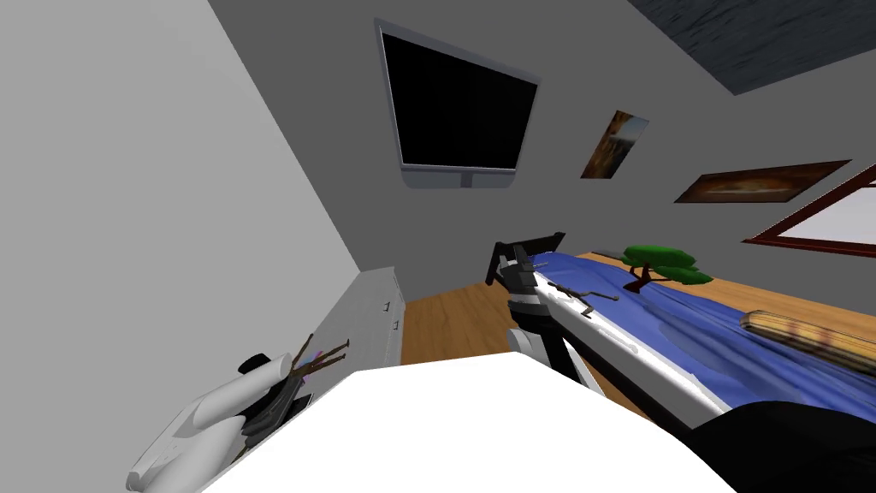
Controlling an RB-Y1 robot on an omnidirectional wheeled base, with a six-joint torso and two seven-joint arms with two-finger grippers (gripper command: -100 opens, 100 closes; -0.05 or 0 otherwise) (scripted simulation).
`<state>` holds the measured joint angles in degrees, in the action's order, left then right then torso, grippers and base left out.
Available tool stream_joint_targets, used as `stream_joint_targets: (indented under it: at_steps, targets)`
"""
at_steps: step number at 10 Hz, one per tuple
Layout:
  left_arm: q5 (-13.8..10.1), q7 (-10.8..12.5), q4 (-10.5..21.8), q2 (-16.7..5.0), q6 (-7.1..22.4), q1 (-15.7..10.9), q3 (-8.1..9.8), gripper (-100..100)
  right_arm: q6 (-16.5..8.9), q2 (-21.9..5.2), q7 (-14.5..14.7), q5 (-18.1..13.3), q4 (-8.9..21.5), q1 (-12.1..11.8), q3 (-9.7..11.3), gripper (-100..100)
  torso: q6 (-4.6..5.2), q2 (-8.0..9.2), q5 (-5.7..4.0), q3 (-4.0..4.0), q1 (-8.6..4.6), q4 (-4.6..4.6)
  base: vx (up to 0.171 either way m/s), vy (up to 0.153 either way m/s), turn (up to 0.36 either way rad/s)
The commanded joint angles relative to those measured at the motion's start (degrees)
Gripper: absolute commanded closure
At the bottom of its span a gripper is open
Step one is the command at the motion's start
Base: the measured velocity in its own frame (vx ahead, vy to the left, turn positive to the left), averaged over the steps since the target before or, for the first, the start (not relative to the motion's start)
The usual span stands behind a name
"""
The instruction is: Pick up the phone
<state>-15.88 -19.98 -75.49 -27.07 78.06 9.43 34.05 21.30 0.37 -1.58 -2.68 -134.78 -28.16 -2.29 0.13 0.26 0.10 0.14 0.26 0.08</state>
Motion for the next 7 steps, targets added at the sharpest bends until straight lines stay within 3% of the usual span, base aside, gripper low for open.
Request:
stream_joint_targets:
  at_steps: [1, 7]
  targets:
    - [0.3, 1.1, 2.9, -0.8, -1.0, -1.4, 0.46, -100, 0.0, 0.0, 0.0, 0.0, 0.0, 0.0, 0.0, 0, 0.00, 0.00, 0.00, 0.00, 0.00, 0.00, -0.111, 0.001, -0.234]
    - [1.1, 3.9, 11.3, -2.9, -3.6, -5.1, 1.66, -100, 0.0, 0.0, 0.0, 0.0, 0.0, 0.0, 0.0, 0, -0.02, -0.03, 0.01, -0.02, 0.03, -0.01, -0.096, -0.002, -0.157]
